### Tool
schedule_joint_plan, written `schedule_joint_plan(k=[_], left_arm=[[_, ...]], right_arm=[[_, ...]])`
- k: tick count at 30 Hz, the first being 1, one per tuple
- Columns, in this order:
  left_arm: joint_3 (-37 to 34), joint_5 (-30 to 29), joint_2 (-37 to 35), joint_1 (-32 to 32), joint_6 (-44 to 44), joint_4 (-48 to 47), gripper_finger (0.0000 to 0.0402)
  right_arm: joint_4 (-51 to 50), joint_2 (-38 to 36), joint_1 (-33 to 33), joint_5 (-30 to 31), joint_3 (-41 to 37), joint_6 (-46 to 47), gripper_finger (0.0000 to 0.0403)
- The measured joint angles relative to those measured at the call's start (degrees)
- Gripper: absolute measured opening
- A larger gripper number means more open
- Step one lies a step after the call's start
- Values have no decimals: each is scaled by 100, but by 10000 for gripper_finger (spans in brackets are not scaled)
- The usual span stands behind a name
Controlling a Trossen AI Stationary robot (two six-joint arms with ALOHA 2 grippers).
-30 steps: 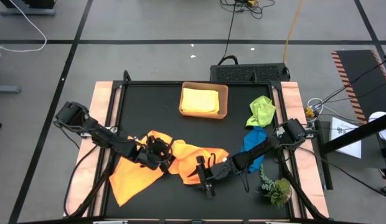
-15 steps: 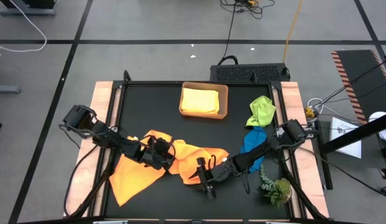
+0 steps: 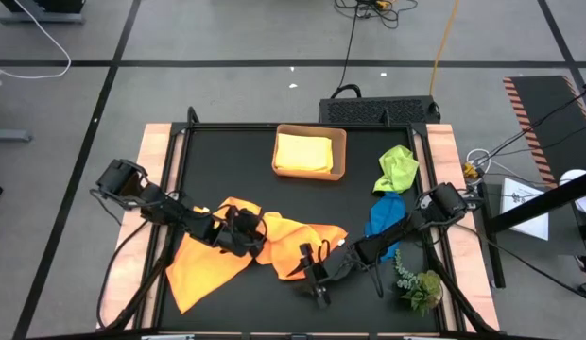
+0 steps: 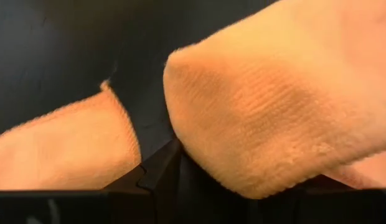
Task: Fold microfiber towels
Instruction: Fold the right orange towel
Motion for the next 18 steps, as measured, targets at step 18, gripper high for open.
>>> schedule_joint_plan(k=[18], left_arm=[[0,-46,-2,29,276,292,179]], right_arm=[[605,587,-85,168,0,293,183]])
